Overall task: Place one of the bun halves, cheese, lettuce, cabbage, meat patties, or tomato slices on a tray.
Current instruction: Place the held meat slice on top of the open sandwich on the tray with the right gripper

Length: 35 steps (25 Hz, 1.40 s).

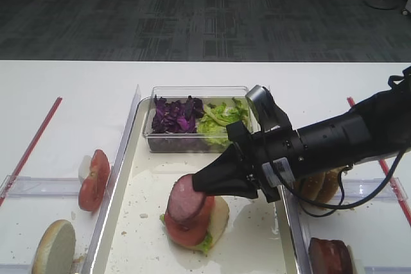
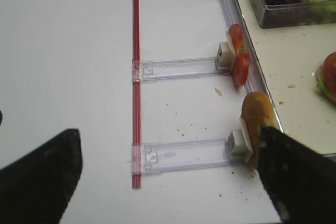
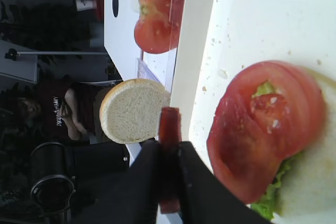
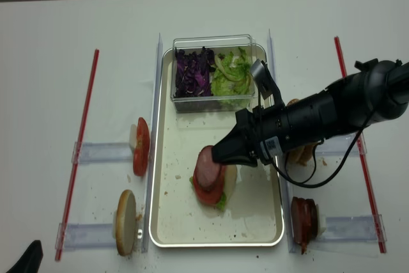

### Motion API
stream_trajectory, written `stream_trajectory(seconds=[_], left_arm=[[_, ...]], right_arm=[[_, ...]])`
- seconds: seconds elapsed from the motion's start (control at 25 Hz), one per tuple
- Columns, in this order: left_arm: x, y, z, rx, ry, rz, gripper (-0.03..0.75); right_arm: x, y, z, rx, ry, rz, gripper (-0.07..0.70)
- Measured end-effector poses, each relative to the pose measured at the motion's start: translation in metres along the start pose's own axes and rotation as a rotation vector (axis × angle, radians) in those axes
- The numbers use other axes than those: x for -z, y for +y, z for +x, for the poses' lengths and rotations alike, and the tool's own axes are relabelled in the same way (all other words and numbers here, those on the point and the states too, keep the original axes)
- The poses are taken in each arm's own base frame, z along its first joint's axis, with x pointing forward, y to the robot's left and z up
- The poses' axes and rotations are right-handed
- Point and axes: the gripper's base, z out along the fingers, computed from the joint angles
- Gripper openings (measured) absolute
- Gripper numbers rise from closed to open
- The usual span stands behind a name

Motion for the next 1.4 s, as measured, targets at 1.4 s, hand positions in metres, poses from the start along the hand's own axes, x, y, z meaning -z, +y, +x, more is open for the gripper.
stream_trajectory(seconds=[1.4], left_arm=[[0.0000, 0.0000, 0.0000, 0.000, 0.000, 0.000, 0.618]], right_arm=[[-0.0009, -0.0077, 0.0002, -0.037, 0.000, 0.055, 0.120]])
